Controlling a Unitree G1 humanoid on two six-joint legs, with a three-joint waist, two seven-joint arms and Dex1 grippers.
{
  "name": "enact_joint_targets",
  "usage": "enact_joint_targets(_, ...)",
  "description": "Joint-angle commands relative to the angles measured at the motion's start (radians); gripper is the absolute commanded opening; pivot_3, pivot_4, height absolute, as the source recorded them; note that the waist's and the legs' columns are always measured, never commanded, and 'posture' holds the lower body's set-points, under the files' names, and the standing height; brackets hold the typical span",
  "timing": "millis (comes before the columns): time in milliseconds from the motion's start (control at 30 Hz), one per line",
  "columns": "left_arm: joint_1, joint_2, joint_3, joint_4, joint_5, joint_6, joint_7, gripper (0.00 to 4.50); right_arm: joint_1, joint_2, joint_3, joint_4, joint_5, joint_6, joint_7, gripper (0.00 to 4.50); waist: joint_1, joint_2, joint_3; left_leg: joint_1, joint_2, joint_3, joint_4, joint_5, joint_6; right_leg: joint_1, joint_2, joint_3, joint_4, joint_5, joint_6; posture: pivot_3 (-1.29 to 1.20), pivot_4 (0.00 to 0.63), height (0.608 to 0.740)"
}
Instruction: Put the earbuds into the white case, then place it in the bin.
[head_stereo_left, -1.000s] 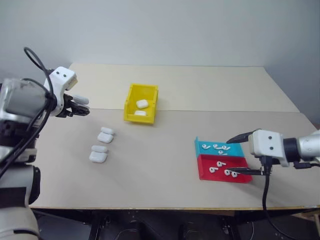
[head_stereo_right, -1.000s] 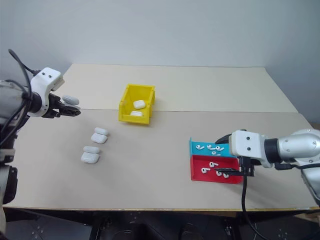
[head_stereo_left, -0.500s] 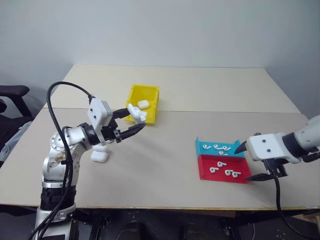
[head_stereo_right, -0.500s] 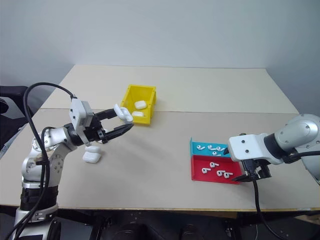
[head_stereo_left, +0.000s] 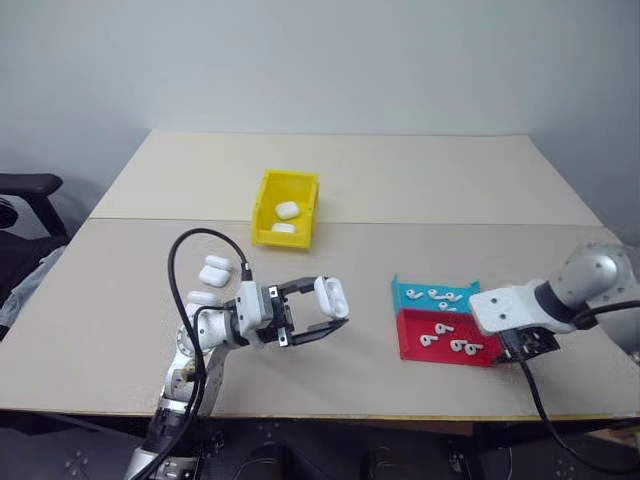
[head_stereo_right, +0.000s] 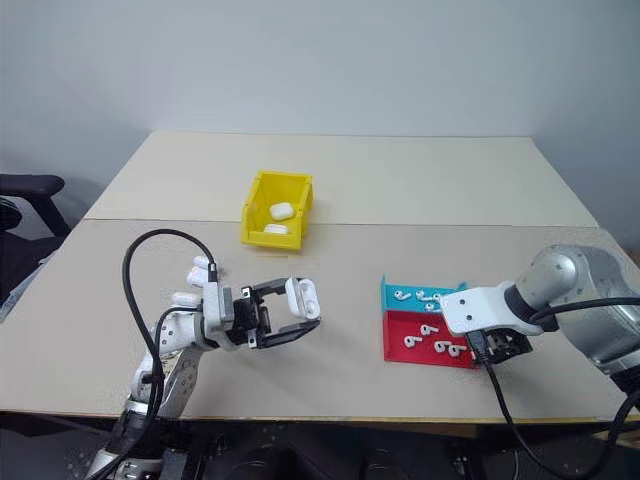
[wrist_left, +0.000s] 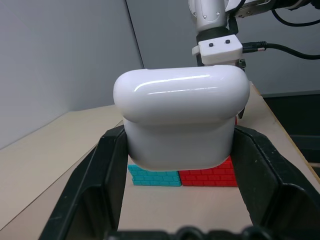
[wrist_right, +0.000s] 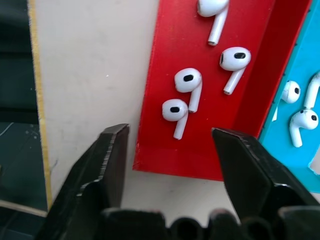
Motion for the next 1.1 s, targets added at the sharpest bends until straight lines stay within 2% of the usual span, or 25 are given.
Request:
enact_joint_targets(33,-0.018,-0.005,-0.017,0.007,-0.004,-0.057,0.013,2.78,-0.003,0.026,0.007,0.016,-0.052,0.022,-0.031,3.25,0.000,0.001,0.000,0.000,0.000,0.000,0.000,0.000,0.000,0.000,0.000,0.000,0.000,0.000,0.000,0.00,0.150,0.740)
enact_joint_targets(133,-0.018,-0.004,-0.030,0.018,0.003,-0.085,0.023,2.78,-0.004,0.044,0.012,0.024,-0.067,0.033,-0.037,3.25,0.000,0.001,0.000,0.000,0.000,0.000,0.000,0.000,0.000,0.000,0.000,0.000,0.000,0.000,0.000,0.00,0.150,0.740)
enact_joint_targets(233,-0.012,0.003,-0.047,0.000,0.011,-0.067,0.047,2.78,0.006,0.057,0.011,0.031,-0.075,0.033,-0.048,2.70,0.000,0.001,0.000,0.000,0.000,0.000,0.000,0.000,0.000,0.000,0.000,0.000,-0.001,0.000,0.000,0.00,0.150,0.740)
enact_joint_targets(300,-0.012,0.004,-0.051,-0.010,-0.002,-0.067,0.049,2.78,0.006,0.066,0.012,0.034,-0.087,0.041,-0.061,2.01,0.000,0.001,-0.001,0.000,0.000,0.000,0.000,0.000,0.000,0.000,0.000,0.000,-0.001,0.000,0.000,0.00,0.150,0.740)
enact_joint_targets(767,-0.038,0.014,-0.058,0.028,0.001,-0.108,0.052,2.78,0.034,0.081,0.006,0.021,-0.095,0.054,-0.064,2.01,0.000,0.001,-0.001,0.000,0.000,0.000,0.000,0.000,0.000,0.000,0.000,0.000,-0.001,0.000,0.000,0.00,0.150,0.740)
enact_joint_targets(1100,-0.030,0.043,-0.071,0.013,0.022,-0.069,0.096,2.78,0.030,0.107,0.016,0.041,-0.118,0.051,-0.087,2.01,0.000,0.001,-0.001,0.000,0.000,0.000,0.000,0.000,0.000,0.000,0.000,0.000,-0.001,0.000,0.000,0.00,0.150,0.740)
